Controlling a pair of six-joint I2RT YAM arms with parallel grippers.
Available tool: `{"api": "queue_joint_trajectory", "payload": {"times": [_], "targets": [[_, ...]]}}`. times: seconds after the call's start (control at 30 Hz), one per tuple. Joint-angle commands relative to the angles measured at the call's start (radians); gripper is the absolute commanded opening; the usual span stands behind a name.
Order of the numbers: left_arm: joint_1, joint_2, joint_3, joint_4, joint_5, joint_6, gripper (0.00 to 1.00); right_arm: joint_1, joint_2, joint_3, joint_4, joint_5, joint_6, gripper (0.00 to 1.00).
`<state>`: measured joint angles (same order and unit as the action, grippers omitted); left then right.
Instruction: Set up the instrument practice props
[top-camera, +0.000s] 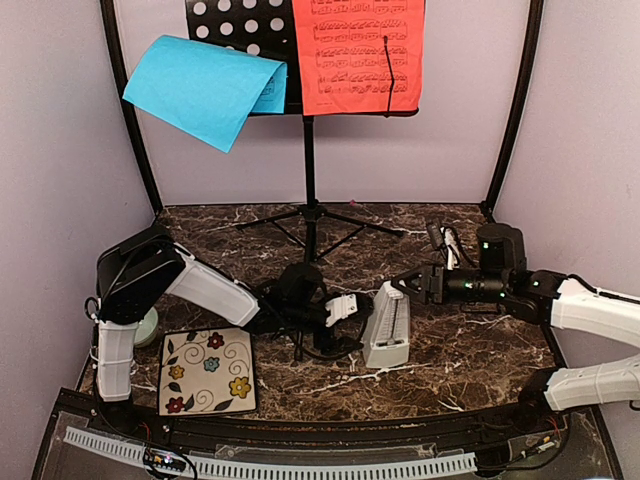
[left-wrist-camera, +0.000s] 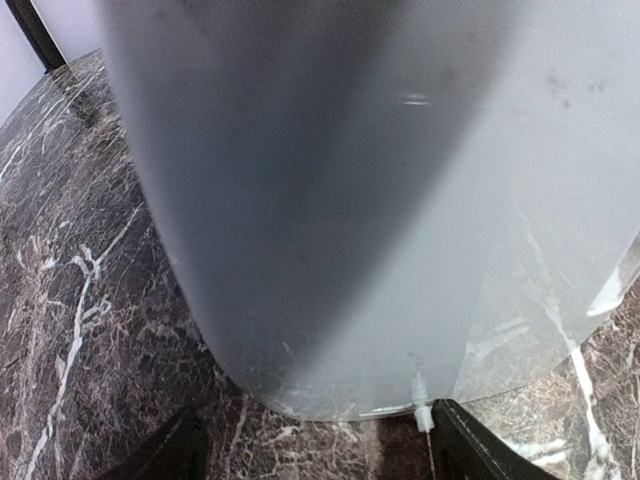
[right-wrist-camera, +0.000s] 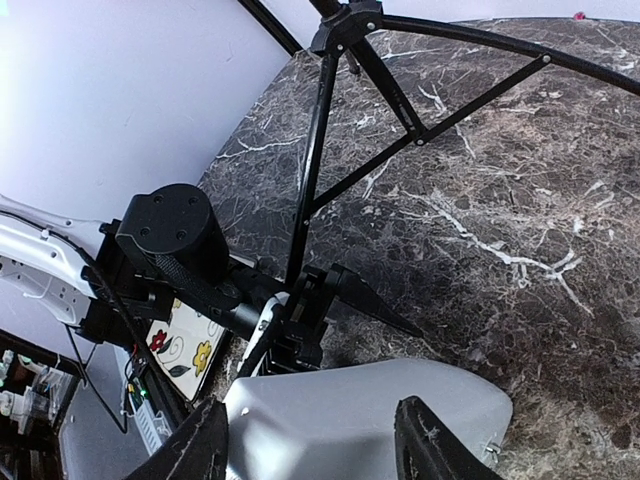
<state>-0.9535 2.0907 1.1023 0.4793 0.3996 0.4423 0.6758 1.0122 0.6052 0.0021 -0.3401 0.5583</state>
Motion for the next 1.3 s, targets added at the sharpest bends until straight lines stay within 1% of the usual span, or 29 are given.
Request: {"api": "queue_joint_trajectory", "payload": {"times": [0.0,0.13,0.33,1.27], "targets": [[-0.001,-0.002,0.041,0.005,0.018,0.015,0.80,0.007,0.010,-0.042,-0.017,0.043,-0.032,0.54],[0.001,0.005,0.059,-0.022,0.039,0.034,0.79,0.007,0.008,-0.058,-0.019,0.048,-0.050,0.49],[0.005,0.011,0.080,-0.071,0.059,0.069,0.76,0.007,0.013,-0.063,-0.031,0.052,-0.073,0.46],[0.005,0.015,0.087,-0.095,0.043,0.106,0.62,0.011,0.018,-0.083,-0.022,0.013,-0.096,0.42]]}}
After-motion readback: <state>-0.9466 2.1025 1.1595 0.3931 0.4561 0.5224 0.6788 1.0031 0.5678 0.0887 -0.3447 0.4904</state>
